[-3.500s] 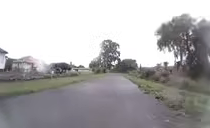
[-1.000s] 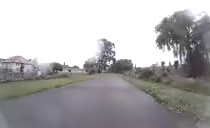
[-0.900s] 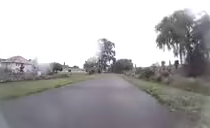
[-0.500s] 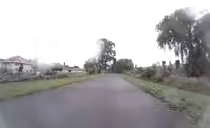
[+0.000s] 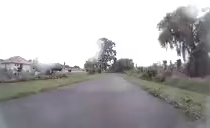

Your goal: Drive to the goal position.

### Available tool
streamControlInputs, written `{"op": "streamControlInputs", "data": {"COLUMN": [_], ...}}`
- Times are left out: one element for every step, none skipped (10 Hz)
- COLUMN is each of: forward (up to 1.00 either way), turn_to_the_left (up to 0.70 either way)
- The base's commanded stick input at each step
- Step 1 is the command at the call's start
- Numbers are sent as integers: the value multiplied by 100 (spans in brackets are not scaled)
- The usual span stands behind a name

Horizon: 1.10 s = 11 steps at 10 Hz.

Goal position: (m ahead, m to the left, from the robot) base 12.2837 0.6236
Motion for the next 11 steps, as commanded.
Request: {"op": "streamControlInputs", "data": {"forward": [85,85,85,85,85,85,85,85,85,85,85], "turn_to_the_left": [0,0,0,0,0,0,0,0,0,-8,-22]}}
